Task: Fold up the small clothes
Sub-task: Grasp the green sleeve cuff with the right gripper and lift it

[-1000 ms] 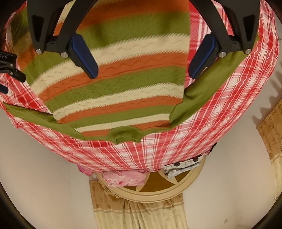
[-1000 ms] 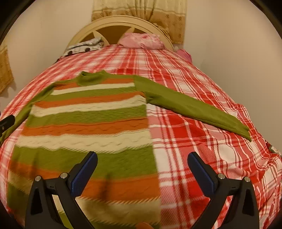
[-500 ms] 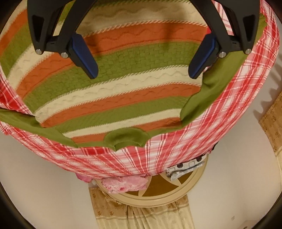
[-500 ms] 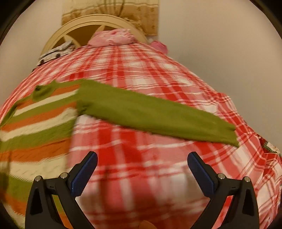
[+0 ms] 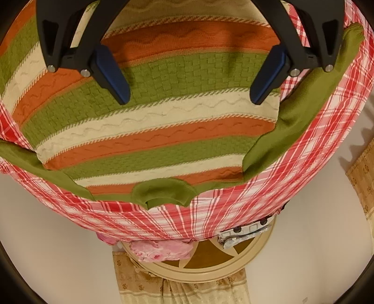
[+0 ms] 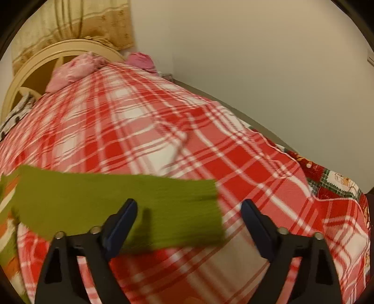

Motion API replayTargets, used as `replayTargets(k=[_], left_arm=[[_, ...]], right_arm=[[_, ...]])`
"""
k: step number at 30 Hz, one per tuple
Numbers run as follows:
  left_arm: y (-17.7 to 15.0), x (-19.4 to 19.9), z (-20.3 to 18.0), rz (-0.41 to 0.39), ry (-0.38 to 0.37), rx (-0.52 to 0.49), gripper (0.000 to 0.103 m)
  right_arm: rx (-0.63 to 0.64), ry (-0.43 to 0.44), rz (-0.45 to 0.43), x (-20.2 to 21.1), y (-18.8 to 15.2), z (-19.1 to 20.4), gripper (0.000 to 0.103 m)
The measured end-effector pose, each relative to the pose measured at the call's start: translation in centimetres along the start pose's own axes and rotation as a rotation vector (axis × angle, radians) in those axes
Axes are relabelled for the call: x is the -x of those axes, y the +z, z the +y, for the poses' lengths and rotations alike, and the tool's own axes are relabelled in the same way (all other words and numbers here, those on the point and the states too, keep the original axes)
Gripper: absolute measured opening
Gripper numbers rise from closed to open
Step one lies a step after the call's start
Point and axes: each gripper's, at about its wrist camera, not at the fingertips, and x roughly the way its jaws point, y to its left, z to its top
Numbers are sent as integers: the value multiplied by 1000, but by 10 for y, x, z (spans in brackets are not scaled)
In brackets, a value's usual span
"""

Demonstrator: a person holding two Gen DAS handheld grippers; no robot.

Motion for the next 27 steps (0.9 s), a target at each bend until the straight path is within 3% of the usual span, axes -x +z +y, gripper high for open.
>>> replayTargets(k=[5, 10, 11, 13, 15, 18, 27], left_arm=[[-1, -5, 4, 10, 9, 9, 103], [2, -10, 9, 20, 3, 30, 103], [2, -10, 8, 20, 1, 32, 103], [2, -9, 8, 19, 0, 30, 103], [2, -9, 9, 18, 20, 39, 103], [3, -10, 15, 22, 36, 64, 103], [1, 4, 35, 7, 16, 108, 103]], right_arm=[[-26, -2, 36, -14, 2, -12, 70], [-25, 69, 47, -19, 0, -10, 51], [-24, 86, 50, -20, 0, -8, 43], [-18, 90, 53, -22, 1, -5, 38], [-20, 124, 53, -23, 3, -4, 17], [-10, 129, 50, -20, 4, 1, 10], [8, 173, -39, 21, 21, 25, 8]])
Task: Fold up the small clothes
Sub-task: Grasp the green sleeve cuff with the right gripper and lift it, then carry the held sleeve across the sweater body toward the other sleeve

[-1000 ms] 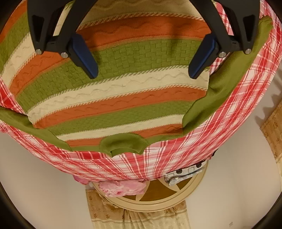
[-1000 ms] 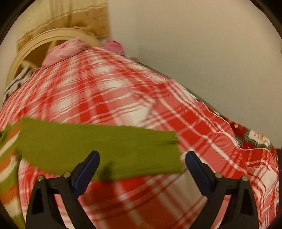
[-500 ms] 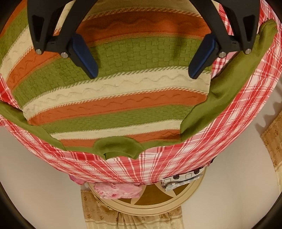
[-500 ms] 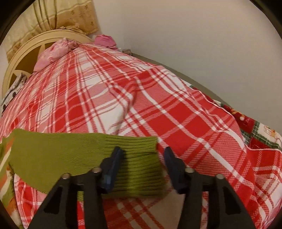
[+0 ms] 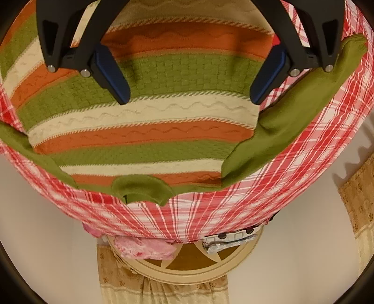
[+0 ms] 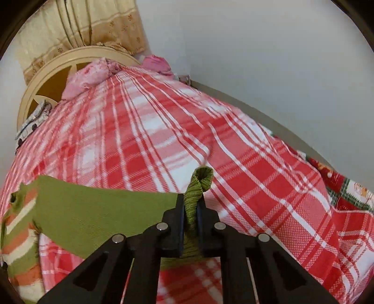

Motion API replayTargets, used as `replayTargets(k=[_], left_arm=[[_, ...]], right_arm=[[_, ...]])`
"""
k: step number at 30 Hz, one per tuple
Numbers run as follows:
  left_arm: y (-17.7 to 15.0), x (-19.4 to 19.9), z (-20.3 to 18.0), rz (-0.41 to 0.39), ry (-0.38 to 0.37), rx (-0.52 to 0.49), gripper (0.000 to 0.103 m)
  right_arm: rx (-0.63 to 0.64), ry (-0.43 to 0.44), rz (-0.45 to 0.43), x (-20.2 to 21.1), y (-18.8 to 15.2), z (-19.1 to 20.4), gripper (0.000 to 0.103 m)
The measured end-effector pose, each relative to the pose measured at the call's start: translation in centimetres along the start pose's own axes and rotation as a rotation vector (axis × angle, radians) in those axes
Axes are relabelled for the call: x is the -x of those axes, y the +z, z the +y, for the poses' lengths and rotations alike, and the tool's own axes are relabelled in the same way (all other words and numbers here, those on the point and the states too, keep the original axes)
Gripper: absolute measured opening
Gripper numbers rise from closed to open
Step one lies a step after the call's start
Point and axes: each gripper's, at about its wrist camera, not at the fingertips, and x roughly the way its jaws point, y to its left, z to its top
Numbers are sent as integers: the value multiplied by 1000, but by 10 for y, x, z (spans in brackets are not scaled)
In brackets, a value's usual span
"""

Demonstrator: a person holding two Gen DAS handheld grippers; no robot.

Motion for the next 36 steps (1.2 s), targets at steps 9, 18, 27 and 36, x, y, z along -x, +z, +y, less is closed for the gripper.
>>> replayTargets(k=[9, 18, 27, 36], left_arm=[[-6, 15, 20, -13, -15, 21, 103], [-14, 22, 43, -14, -6, 33, 103], [-24, 17, 59, 15, 5, 38, 103], [-31, 14, 79, 35, 11, 50, 103]], right_arm=[[103, 117, -83, 55, 28, 82, 7], [195, 205, -123, 80, 42, 172, 7], [319, 300, -179, 114, 52, 273, 7], [413, 385, -166, 125, 28, 356, 7]])
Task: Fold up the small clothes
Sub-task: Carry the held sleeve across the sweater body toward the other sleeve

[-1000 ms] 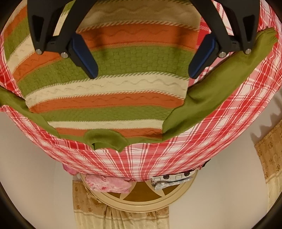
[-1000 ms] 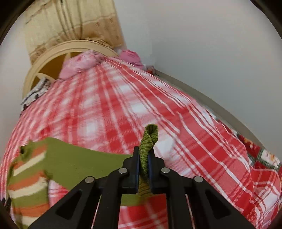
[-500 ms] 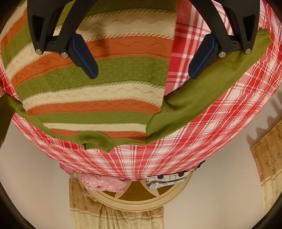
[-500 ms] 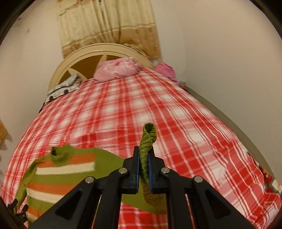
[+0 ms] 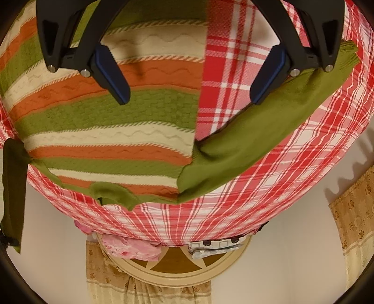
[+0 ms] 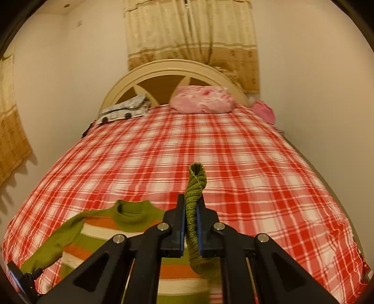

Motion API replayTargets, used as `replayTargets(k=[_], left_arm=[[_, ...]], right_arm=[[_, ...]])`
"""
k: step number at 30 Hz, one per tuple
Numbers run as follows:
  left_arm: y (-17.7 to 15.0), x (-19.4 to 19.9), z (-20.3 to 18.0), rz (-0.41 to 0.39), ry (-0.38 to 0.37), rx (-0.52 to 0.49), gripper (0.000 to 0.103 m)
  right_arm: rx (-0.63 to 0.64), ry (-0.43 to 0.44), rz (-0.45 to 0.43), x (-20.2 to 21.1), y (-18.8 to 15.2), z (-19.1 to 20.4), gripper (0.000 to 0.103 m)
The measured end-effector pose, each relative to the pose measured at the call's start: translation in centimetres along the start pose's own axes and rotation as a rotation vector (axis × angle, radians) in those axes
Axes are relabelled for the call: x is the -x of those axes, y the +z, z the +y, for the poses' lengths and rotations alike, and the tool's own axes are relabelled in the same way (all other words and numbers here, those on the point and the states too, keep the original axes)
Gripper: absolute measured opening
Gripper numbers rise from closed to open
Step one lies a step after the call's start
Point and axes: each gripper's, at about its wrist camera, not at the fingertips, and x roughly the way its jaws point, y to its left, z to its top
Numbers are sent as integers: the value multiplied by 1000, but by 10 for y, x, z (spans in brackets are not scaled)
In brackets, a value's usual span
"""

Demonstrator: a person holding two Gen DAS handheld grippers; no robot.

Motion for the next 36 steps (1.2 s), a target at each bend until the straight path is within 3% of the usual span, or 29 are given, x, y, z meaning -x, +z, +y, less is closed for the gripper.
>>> replayTargets(k=[14, 23, 36], left_arm=[[-10, -4, 40, 11, 10, 52, 103], [-17, -6, 65, 23, 25, 85, 103], [-25, -15, 79, 48, 34, 117, 103]], right_arm=[[95, 145, 72, -41, -22, 120, 7], [104, 226, 138, -88, -60, 198, 7], [78, 240, 219, -144, -103, 247, 7]])
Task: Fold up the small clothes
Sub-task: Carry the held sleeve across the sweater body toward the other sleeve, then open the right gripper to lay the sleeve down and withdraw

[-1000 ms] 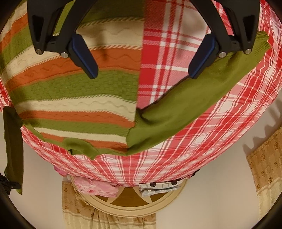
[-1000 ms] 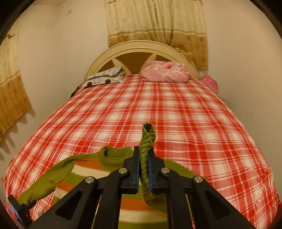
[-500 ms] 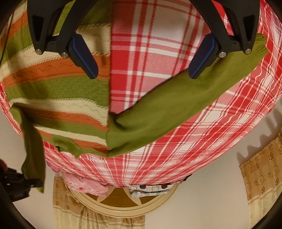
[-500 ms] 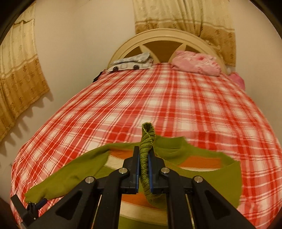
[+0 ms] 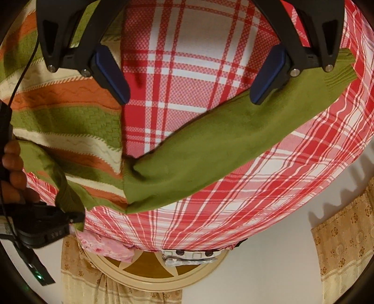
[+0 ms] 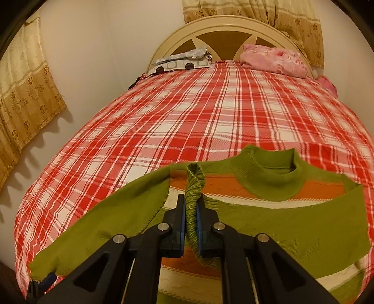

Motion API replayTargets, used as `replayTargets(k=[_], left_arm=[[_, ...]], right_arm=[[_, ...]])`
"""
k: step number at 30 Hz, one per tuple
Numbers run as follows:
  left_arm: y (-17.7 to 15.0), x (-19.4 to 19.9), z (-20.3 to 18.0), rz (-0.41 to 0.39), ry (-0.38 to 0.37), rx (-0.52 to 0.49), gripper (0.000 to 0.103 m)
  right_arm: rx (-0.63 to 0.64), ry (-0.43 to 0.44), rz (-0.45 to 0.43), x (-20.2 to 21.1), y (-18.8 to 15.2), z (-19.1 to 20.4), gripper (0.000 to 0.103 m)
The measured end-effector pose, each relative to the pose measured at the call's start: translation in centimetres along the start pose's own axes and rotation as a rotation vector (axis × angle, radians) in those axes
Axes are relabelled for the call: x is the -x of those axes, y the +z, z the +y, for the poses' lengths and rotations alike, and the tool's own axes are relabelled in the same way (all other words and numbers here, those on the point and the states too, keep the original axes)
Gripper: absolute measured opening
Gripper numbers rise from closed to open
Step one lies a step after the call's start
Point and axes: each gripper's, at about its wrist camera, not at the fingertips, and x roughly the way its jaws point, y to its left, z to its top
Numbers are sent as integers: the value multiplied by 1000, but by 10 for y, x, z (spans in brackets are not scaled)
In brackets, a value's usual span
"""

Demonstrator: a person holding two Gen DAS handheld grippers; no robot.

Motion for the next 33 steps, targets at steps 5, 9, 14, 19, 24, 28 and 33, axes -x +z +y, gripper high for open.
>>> replayTargets(k=[5, 9, 14, 19, 24, 28, 33], left_arm=[[-3, -3, -3, 15, -5, -4, 103], [-3, -2, -5, 19, -6, -5, 103], [-6, 5, -4, 9, 3, -8, 103], [-10, 6, 0, 14, 8, 0, 103], [-10, 5, 2, 18, 7, 4, 103], [-9, 6, -5, 15, 0, 1, 103], [-13, 7, -8, 21, -5, -1, 103]], right_arm=[[35, -10, 33, -20, -6, 11, 7], [89, -3, 142, -49, -28, 16, 8], [84, 171, 211, -54, -51, 9, 35], [78, 206, 178, -20, -64, -13, 68], [180, -28, 139, 1, -72, -39, 68], [319, -69, 163, -3, -82, -26, 68], [484, -69, 142, -23, -93, 24, 68]])
